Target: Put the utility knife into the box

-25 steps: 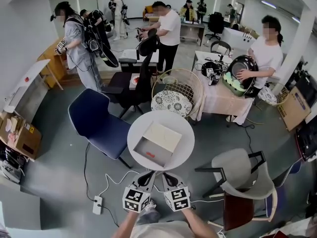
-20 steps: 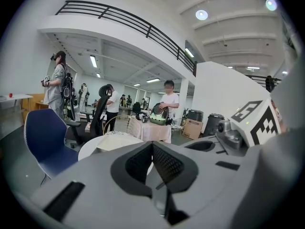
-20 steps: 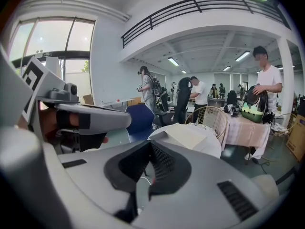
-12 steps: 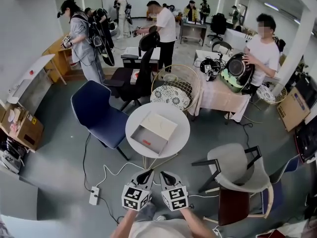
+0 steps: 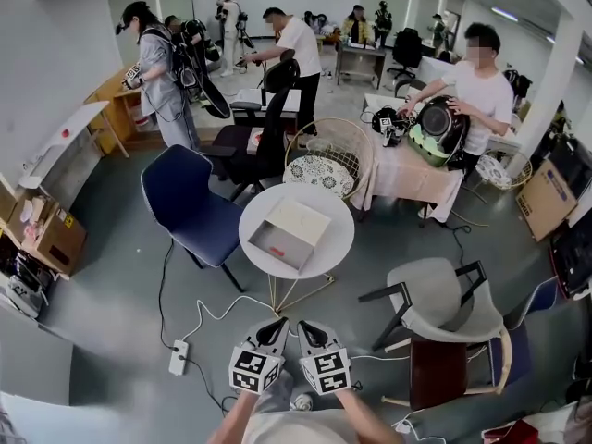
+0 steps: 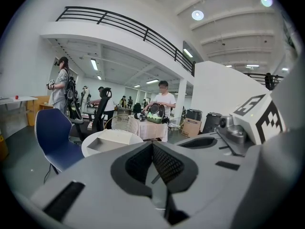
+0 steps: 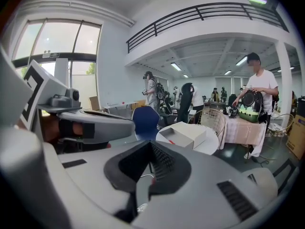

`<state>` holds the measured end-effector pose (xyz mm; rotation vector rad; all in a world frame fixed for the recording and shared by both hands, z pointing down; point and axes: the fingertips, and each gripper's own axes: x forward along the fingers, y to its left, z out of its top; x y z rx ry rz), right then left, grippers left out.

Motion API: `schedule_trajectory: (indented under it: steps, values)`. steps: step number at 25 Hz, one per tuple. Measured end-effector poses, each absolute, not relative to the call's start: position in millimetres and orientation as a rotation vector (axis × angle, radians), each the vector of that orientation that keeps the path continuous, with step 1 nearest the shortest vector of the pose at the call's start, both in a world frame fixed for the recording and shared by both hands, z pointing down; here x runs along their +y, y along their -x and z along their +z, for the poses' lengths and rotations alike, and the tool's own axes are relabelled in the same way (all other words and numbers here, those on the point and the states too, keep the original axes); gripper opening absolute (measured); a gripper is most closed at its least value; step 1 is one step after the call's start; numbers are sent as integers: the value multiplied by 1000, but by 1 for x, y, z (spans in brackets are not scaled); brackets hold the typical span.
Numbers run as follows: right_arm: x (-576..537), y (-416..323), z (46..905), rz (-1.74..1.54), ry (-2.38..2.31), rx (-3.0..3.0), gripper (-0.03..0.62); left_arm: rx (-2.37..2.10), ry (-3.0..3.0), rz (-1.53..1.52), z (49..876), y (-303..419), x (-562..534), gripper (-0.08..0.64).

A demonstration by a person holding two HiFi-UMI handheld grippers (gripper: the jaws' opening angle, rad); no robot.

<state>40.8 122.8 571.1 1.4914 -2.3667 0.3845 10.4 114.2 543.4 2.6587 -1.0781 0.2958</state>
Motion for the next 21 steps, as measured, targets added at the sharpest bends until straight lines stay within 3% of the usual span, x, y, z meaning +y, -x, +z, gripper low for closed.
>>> schedule_trajectory:
  steps: [21]
  values:
    - [149,-22,572,338,-1482,-2370,15,-1096,-2671,283,544,8,142,12]
